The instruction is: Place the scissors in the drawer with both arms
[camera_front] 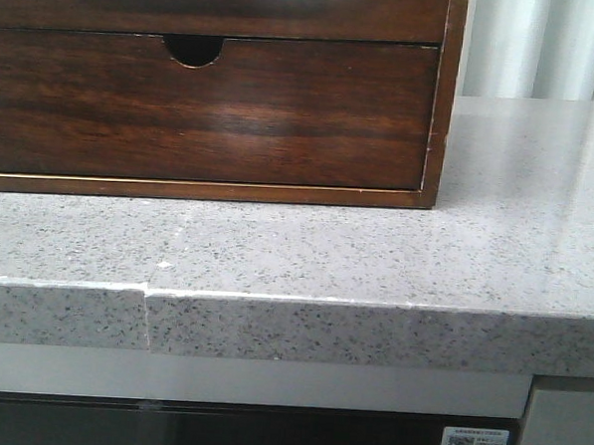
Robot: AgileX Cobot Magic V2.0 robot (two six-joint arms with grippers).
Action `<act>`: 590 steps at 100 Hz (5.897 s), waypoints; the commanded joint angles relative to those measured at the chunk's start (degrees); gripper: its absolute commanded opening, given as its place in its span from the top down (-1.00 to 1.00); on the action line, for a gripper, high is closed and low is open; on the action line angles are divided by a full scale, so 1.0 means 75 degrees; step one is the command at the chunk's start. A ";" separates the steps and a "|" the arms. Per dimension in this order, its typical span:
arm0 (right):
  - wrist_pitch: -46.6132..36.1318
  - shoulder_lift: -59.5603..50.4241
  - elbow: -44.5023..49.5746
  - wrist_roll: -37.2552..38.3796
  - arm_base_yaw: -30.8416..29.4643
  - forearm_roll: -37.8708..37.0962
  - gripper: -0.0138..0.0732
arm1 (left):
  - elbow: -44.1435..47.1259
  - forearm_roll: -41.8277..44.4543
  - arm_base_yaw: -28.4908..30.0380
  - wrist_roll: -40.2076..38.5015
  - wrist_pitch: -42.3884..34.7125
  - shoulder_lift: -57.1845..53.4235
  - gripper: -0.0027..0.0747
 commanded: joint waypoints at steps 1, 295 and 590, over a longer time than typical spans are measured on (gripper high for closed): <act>-0.0634 -0.0154 0.0114 -0.0003 -0.0008 -0.0061 0.84 | 0.0275 -0.0060 -0.0056 -0.0094 -0.0613 -0.0236 0.98; 0.2598 0.2885 -0.4699 -0.0003 -0.0008 -0.0022 -0.38 | -0.4761 -0.0941 0.0147 0.0023 0.2159 0.2899 -0.39; 0.2593 0.2885 -0.4685 -0.0003 -0.0008 0.0063 -0.38 | -0.5636 -1.4211 0.0191 0.6918 0.8092 0.9399 0.78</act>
